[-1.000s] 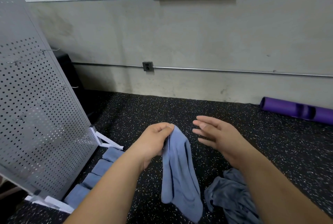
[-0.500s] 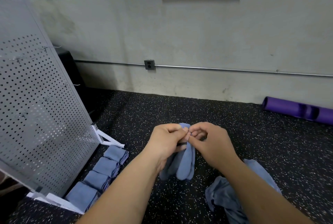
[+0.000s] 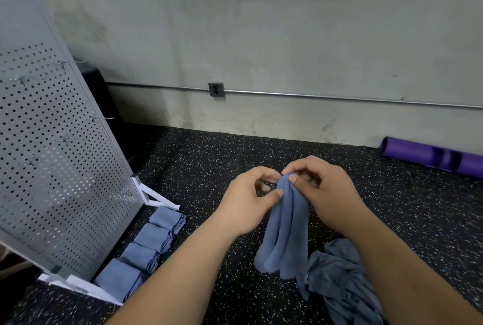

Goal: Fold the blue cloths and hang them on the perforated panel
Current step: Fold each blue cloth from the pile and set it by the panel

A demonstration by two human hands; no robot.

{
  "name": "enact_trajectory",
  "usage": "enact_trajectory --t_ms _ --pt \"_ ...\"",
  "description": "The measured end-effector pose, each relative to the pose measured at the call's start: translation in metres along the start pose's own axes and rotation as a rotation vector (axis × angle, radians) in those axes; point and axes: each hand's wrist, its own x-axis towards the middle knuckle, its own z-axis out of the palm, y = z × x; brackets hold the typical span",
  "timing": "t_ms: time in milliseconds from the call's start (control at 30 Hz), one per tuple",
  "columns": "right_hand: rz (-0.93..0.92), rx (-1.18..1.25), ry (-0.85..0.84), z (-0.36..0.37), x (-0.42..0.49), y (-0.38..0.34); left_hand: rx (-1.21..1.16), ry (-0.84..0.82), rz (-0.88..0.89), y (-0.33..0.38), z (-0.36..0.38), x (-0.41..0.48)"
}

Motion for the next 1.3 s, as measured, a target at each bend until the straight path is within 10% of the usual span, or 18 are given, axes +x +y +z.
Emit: enact_trajectory --t_ms 667,967,1300 --pt "0.226 -0.433 0.197 -0.062 -0.009 0.039 -0.068 -0.342 -0.103 -0.013 -0.067 -0.002" --pt "0.182 -0.464 0.034 -0.059 -0.009 0.054 0.152 0.050 -0.013 -0.033 -0.073 0.009" --pt "0.267 -0.543 0.067 -0.074 -0.016 0.068 0.184 0.074 -0.014 -0.030 -0.100 -0.001"
